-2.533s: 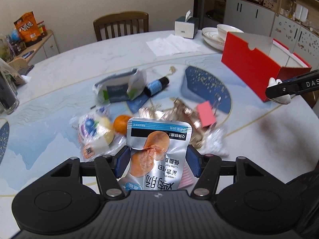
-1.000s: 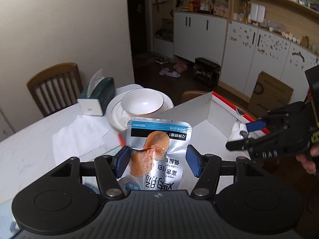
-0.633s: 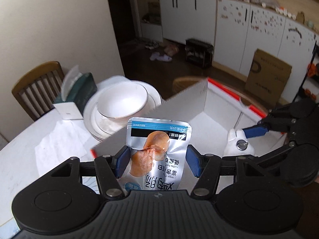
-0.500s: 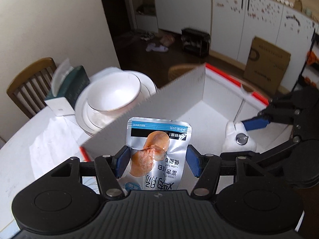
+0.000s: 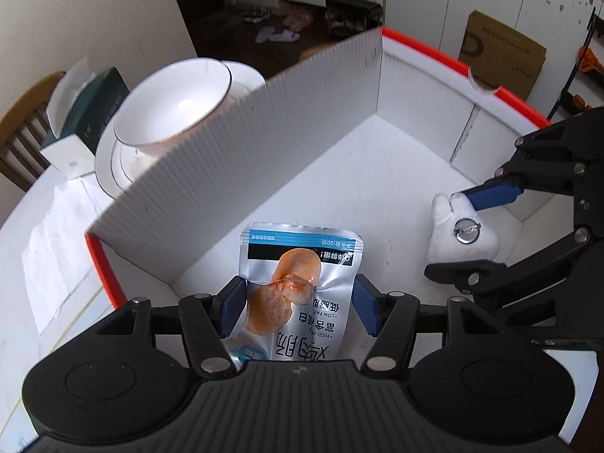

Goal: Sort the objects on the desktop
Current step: 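Open the right tool over the box while the left tool drops the pouch inside, then withdraw both tools from the red box back over the table, then move the left tool to the pink sticky-note pad while the right tool reaches the bead bag, then close the left tool on the pink pad while the right tool closes on the bead bag, then carry the pink pad with the left tool while the right tool carries the bead bag to the box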

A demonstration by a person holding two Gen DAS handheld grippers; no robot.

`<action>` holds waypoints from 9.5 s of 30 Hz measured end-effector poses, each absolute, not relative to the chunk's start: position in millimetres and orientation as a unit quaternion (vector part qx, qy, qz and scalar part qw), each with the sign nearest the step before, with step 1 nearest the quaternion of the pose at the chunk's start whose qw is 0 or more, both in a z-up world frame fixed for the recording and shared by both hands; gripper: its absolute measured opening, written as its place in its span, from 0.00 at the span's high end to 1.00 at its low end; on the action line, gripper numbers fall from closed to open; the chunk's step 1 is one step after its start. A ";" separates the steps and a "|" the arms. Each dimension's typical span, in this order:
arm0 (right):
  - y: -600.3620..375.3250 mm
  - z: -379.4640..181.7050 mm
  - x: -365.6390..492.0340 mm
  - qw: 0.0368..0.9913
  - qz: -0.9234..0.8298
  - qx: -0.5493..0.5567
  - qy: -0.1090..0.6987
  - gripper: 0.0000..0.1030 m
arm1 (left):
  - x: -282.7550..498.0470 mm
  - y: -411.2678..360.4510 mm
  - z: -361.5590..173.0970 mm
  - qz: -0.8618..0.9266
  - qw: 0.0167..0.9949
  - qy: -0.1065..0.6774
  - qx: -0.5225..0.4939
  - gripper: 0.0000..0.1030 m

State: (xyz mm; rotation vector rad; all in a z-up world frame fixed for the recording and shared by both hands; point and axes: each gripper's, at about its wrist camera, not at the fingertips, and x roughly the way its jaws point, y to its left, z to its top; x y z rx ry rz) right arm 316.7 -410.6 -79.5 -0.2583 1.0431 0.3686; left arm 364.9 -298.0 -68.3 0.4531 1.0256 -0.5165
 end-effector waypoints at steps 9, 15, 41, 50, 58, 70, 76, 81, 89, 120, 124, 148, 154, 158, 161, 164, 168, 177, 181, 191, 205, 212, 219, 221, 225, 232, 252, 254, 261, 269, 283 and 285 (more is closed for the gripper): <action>-417.6 -90.0 320.3 0.840 0.159 -0.110 0.507 0.51 | 368.9 -303.4 -79.3 -0.235 0.808 0.496 0.216 0.41; -420.8 -87.7 318.9 0.841 0.163 -0.103 0.506 0.46 | 367.8 -303.5 -79.9 -0.241 0.808 0.497 0.204 0.40; -451.5 -26.8 282.5 0.889 0.197 -0.043 0.411 0.22 | 331.1 -275.0 -18.9 -0.248 0.867 0.415 0.123 0.24; -447.9 -17.4 269.2 0.900 0.196 -0.023 0.389 0.20 | 304.5 -257.4 -2.3 -0.243 0.882 0.389 0.110 0.18; -435.6 -13.5 251.4 0.907 0.187 -0.027 0.376 0.15 | 285.2 -231.6 8.6 -0.231 0.895 0.372 0.085 0.12; -394.1 -0.5 219.5 0.921 0.209 0.026 0.328 0.02 | 245.7 -164.5 13.9 -0.221 0.905 0.358 0.057 0.00; -355.1 5.4 203.2 0.922 0.213 0.017 0.324 0.02 | 221.2 -125.4 13.3 -0.216 0.908 0.354 0.055 0.00; -318.1 10.4 185.4 0.922 0.220 -0.013 0.320 0.02 | 202.9 -92.7 11.6 -0.210 0.910 0.353 0.052 0.00; -278.8 12.9 165.9 0.925 0.212 -0.021 0.314 0.02 | 174.6 -42.8 2.1 -0.198 0.914 0.352 0.046 0.00; -146.9 -41.2 134.2 0.896 0.231 -0.050 0.376 0.04 | 122.9 69.2 -56.7 -0.173 0.912 0.365 0.077 0.00; -138.3 -54.9 133.5 0.889 0.230 -0.052 0.392 0.04 | 116.1 63.8 -78.4 -0.187 0.902 0.378 0.095 0.00; -95.8 -97.9 138.0 0.865 0.239 -0.076 0.435 0.07 | 112.4 55.0 -117.2 -0.195 0.880 0.418 0.111 0.08; -93.0 -103.8 143.0 0.860 0.236 -0.081 0.445 0.18 | 112.3 54.0 -115.4 -0.204 0.878 0.419 0.104 0.19; -93.0 -106.6 145.1 0.856 0.237 -0.079 0.453 0.42 | 112.8 54.1 -113.8 -0.203 0.879 0.418 0.103 0.29; -92.0 -107.1 143.9 0.855 0.239 -0.084 0.453 0.42 | 113.6 54.7 -112.5 -0.201 0.880 0.418 0.102 0.37; -91.9 -106.9 143.7 0.855 0.239 -0.085 0.453 0.43 | 113.7 54.2 -111.3 -0.201 0.881 0.416 0.104 0.48; -92.7 -107.9 142.7 0.853 0.238 -0.088 0.456 0.47 | 113.3 53.3 -110.5 -0.203 0.881 0.413 0.105 0.55; -99.1 -103.3 138.6 0.854 0.242 -0.085 0.452 0.58 | 112.4 53.2 -108.1 -0.205 0.881 0.416 0.096 0.59; -105.4 -98.1 136.5 0.857 0.241 -0.081 0.449 0.60 | 114.1 53.5 -105.6 -0.210 0.879 0.419 0.087 0.79; -125.3 -89.6 130.3 0.861 0.239 -0.057 0.446 0.61 | 116.5 53.8 -103.4 -0.206 0.879 0.424 0.074 0.93; -149.4 -80.9 124.1 0.866 0.232 -0.036 0.442 0.62 | 113.3 53.5 -91.6 -0.238 0.872 0.422 0.070 0.94; -152.6 -80.7 121.7 0.864 0.232 -0.035 0.445 0.62 | 107.5 48.7 -85.8 -0.321 0.854 0.382 0.147 0.24; -156.3 -81.7 115.7 0.864 0.219 -0.031 0.452 0.62 | 109.4 40.9 -95.6 -0.428 0.788 0.351 0.270 0.24; -156.6 -81.4 113.1 0.864 0.216 -0.030 0.453 0.62 | 113.2 40.1 -98.4 -0.448 0.771 0.346 0.290 0.24; -156.3 -80.7 106.5 0.865 0.208 -0.030 0.456 0.62 | 125.2 42.8 -102.4 -0.476 0.746 0.351 0.307 0.24; -156.7 -80.0 97.6 0.867 0.189 -0.024 0.460 0.62 | 143.6 47.1 -110.2 -0.503 0.719 0.366 0.311 0.24; -165.1 -79.4 97.1 0.874 0.162 0.001 0.458 0.62 | 133.4 42.5 -108.6 -0.457 0.755 0.401 0.245 0.47; -166.6 -79.2 98.1 0.874 0.163 0.002 0.457 0.62 | 133.1 44.3 -107.4 -0.435 0.770 0.411 0.221 0.47; -174.6 -77.7 102.8 0.871 0.176 0.000 0.459 0.62 | 128.0 41.8 -98.0 -0.370 0.807 0.429 0.168 0.47; -204.9 -52.8 116.2 0.873 0.195 -0.007 0.448 0.62 | 126.2 25.0 -68.5 -0.337 0.841 0.405 0.125 0.47; -286.6 13.3 182.7 0.890 0.220 -0.022 0.398 0.62 | 157.7 -39.4 -24.3 -0.284 0.878 0.368 0.113 0.47; -297.3 20.3 192.6 0.893 0.223 -0.029 0.390 0.62 | 163.2 -49.7 -20.0 -0.278 0.881 0.366 0.111 0.47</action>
